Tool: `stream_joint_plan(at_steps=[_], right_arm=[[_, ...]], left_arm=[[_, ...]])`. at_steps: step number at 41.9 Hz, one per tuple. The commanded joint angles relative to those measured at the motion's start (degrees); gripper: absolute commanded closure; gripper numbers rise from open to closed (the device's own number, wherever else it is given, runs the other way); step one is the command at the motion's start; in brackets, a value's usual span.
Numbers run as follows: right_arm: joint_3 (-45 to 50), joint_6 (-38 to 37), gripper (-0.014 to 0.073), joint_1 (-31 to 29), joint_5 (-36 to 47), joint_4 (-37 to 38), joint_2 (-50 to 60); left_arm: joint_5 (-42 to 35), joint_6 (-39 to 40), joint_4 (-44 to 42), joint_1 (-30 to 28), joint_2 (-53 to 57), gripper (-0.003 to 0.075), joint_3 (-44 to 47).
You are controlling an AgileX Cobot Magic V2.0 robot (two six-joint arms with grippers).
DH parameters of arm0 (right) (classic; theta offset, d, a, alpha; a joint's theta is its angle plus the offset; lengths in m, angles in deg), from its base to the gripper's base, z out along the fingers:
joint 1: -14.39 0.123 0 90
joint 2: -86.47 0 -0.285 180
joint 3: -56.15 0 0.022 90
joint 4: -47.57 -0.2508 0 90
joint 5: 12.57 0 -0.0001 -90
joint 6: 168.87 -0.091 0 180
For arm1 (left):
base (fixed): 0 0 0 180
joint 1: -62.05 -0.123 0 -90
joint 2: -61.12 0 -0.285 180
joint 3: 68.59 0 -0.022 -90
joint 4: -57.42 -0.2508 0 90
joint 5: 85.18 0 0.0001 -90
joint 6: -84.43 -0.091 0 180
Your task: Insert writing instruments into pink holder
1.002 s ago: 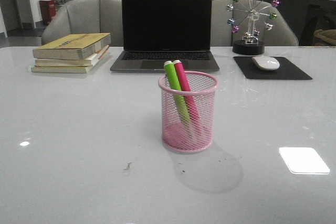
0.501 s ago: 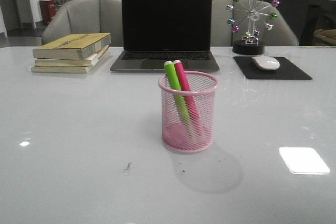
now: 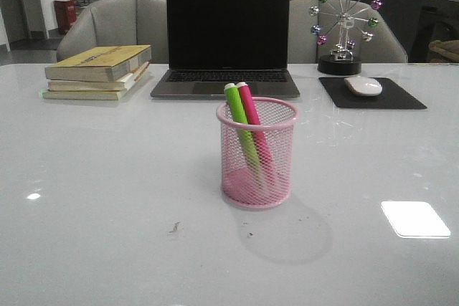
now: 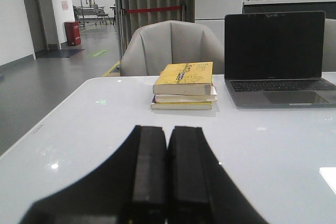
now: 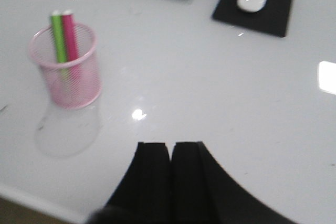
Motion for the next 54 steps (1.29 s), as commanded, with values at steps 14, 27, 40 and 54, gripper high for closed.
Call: stream_joint_plan(at_steps=[14,27,40,54], right_arm=[[24.71,0.03,0.0527,-12.38,31.18,0.41,19.47],[29.4,-0.02,0.0527,-12.7,38.97,-0.72,21.97],[29.4,-0.02,0.0527,-12.7,38.85,-1.02,21.97],[29.4,-0.02,0.0527,-12.7,38.85,-1.02,21.97]], left_arm=[[-5.21,0.02,0.65,-0.05,1.14,0.0629,0.23],[-5.21,0.02,0.65,-0.05,1.14,0.0629,0.23],[-5.21,0.02,0.65,-0.05,1.14,0.0629,0.23],[-5.21,0.02,0.65,-0.05,1.14,0.0629,0.23]])
